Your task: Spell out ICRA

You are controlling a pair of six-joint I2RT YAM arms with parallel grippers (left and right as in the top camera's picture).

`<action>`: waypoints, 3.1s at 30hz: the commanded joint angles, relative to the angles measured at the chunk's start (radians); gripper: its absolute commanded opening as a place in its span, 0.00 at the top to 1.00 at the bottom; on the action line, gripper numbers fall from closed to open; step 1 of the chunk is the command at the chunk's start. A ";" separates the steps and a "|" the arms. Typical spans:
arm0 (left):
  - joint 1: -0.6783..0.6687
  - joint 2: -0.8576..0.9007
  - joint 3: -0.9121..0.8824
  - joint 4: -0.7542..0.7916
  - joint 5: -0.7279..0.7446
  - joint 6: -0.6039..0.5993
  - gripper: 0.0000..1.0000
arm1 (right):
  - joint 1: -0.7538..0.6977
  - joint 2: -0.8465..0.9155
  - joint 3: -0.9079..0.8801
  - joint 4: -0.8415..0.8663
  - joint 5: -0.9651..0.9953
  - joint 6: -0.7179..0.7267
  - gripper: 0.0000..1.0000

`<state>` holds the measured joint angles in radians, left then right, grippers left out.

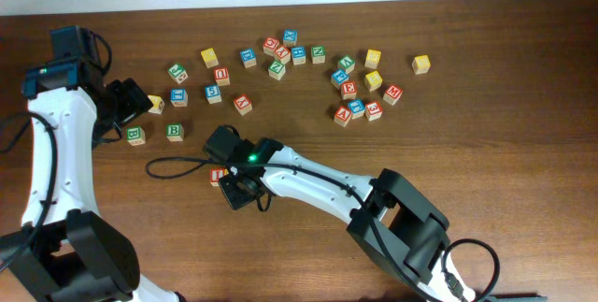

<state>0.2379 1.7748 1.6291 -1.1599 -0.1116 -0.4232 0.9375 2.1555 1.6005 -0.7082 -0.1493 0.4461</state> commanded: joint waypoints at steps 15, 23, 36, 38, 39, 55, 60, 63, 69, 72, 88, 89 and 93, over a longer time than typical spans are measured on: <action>0.003 0.000 0.014 -0.001 0.003 -0.013 0.01 | -0.003 0.011 -0.007 -0.142 -0.109 -0.006 0.96; 0.003 0.000 0.014 -0.001 0.003 -0.013 0.01 | -0.109 -0.042 0.058 -0.320 -0.108 -0.077 0.96; 0.003 0.000 0.014 -0.001 0.003 -0.013 0.01 | -0.504 -0.060 0.382 -0.422 0.147 -0.122 0.02; 0.003 0.000 0.014 -0.001 0.003 -0.013 0.01 | -0.559 -0.041 0.372 -0.462 0.146 -0.060 0.02; 0.003 0.000 0.014 -0.001 0.003 -0.013 0.01 | -0.576 -0.035 0.366 -0.472 0.145 -0.055 0.02; 0.003 0.000 0.014 -0.001 0.003 -0.013 0.01 | -0.576 -0.017 0.098 -0.258 0.097 0.045 0.31; 0.003 0.000 0.014 -0.001 0.003 -0.013 0.01 | -0.558 -0.015 0.097 -0.210 0.194 0.138 0.39; 0.003 0.000 0.014 -0.001 0.003 -0.013 0.01 | -0.544 -0.006 0.097 -0.195 0.260 0.204 0.45; 0.003 0.000 0.014 -0.001 0.003 -0.013 0.01 | -0.541 0.011 0.097 -0.192 0.266 0.244 0.49; 0.003 0.000 0.014 -0.001 0.003 -0.013 0.01 | -0.527 0.012 0.097 -0.192 0.259 0.244 0.50; 0.003 0.000 0.014 -0.001 0.003 -0.013 0.01 | -0.484 0.013 0.097 -0.185 0.345 0.322 0.49; 0.003 0.000 0.014 -0.001 0.003 -0.013 0.01 | -0.484 0.013 0.097 -0.185 0.345 0.322 0.49; 0.003 0.000 0.014 -0.001 0.003 -0.013 0.01 | -0.484 0.013 0.097 -0.185 0.345 0.323 0.49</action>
<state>0.2379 1.7748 1.6291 -1.1599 -0.1112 -0.4232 0.4534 2.1574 1.7031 -0.8955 0.1692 0.7597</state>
